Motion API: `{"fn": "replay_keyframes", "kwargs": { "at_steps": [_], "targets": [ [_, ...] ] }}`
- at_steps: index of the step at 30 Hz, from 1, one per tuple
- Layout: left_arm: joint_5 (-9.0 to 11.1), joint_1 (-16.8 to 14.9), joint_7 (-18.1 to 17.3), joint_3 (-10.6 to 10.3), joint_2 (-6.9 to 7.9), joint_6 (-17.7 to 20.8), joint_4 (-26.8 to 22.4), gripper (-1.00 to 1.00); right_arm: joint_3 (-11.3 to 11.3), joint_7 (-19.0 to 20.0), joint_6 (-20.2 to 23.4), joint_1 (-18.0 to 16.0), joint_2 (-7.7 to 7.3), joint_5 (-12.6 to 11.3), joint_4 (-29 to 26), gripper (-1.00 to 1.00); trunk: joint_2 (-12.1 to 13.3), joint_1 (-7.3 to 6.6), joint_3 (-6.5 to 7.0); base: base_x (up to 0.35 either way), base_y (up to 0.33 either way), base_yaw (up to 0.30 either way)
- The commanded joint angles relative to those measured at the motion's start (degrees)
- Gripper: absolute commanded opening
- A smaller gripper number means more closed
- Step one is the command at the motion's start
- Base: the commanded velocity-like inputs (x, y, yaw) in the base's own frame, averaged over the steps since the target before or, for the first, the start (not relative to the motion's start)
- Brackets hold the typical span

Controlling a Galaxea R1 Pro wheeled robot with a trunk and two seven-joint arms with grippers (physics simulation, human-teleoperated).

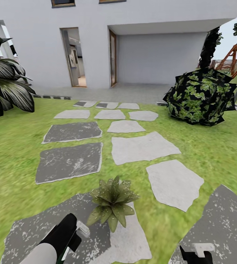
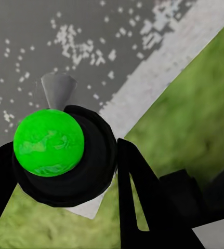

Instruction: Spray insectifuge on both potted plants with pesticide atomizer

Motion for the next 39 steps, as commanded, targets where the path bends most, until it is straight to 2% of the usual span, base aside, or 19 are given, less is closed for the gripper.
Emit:
{"fn": "replay_keyframes", "kwargs": {
  "at_steps": [1, 8, 27, 39],
  "targets": [
    [-0.6, 0.0, -0.5, 0.3, -0.07, 0.2, -0.1, -1.0, -0.5, 0.4, -0.2, -0.1, 0.02, 0.2, 0.0, 1.0, 0.0, -0.01, -0.05, 0.0, -0.27, 0.0],
    [-0.6, 0.0, -0.5, 0.3, -0.07, 0.2, -0.2, -1.0, -0.4, 0.4, -0.2, -0.1, 0.1, 0.2, 0.0, 1.0, 0.0, -0.01, -0.05, 0.0, -0.271, 0.045],
    [-0.5, 0.0, -0.5, 0.6, -0.07, 0.2, -0.9, -1.0, -0.5, 0.4, -0.2, -0.1, 0.1, 0.2, 0.0, 1.0, 0.0, -0.01, -0.05, 0.0, -0.271, 0.265],
    [-0.5, 0.0, -0.5, 0.5, -0.07, 0.2, -0.9, -1.0, -0.5, 0.4, -0.2, -0.1, 0.1, 0.2, 0.0, 1.0, 0.0, -0.01, -0.05, 0.0, -0.271, 0.027]
  ]
}}
